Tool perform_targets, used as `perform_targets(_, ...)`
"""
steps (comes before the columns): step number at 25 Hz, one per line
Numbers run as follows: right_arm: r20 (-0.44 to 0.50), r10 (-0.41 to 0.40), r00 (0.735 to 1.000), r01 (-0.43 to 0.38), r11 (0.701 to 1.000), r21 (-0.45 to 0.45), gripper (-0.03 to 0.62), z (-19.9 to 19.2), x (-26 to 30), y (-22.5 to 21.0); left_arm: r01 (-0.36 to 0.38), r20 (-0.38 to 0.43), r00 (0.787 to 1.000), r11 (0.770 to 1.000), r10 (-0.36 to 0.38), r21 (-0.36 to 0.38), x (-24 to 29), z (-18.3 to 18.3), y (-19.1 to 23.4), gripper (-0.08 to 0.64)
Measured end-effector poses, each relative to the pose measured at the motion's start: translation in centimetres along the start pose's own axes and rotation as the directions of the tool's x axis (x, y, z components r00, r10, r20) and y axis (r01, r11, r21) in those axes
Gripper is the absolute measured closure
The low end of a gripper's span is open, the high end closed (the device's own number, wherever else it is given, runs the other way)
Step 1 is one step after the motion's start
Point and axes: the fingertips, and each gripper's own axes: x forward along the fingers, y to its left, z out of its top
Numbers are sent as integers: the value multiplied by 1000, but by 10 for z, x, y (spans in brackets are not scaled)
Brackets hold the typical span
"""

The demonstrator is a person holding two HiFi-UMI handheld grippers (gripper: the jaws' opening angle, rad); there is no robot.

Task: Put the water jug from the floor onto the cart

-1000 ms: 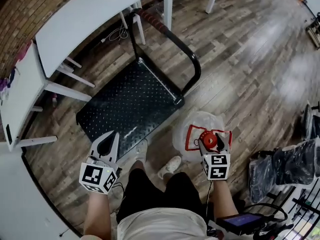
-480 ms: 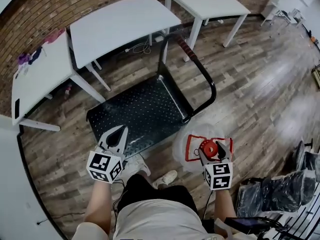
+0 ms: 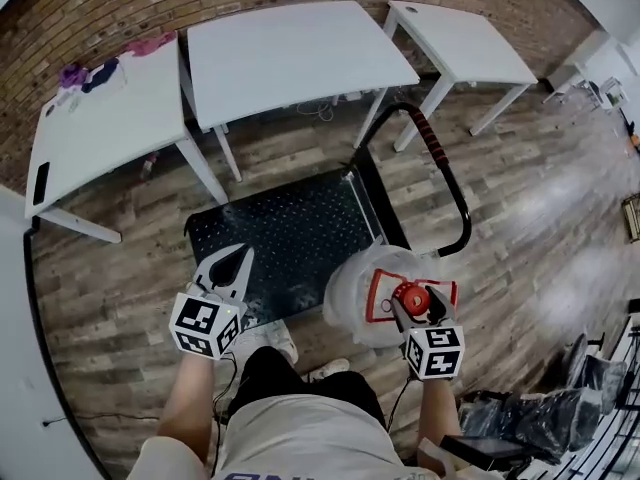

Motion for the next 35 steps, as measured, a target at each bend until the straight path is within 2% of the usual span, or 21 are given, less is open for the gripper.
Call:
perform_targets(6, 2, 61, 998, -60, 996, -59, 279, 38, 48, 40, -52, 9, 999, 998, 52, -38, -15, 1, 48, 560)
perform_targets(11, -3, 123, 992, -123, 986, -113, 279, 67, 88, 58, -93, 20, 995, 993, 95, -76, -21, -2, 61, 560)
perform_targets(15, -20, 185, 983, -185, 968, -171, 278, 89, 127, 71, -165, 10, 986, 981, 167, -101, -32, -8, 73, 560)
perform_targets(19, -46, 245, 968, -249, 938, -242, 279, 105, 172, 81, -267, -13, 963, 954, 267, -134, -40, -11, 92, 560)
perform_targets(23, -73, 294, 953, -302, 903, -305, 279, 118, 224, 81, -351, -41, 936, 922, 349, -161, -36, -12, 93, 560)
perform_targets(29, -96, 334, 938, -345, 859, -379, 279, 136, 309, 64, -413, -69, 911, 899, 407, -148, -12, -14, 85, 560)
perform_targets(31, -109, 336, 936, -350, 848, -398, 279, 141, 336, 58, -440, -84, 898, 883, 432, -163, -6, -18, 85, 560)
perform_targets(35, -107, 327, 939, -341, 844, -413, 279, 153, 387, 47, -488, -114, 873, 853, 474, -185, -1, -28, 86, 560)
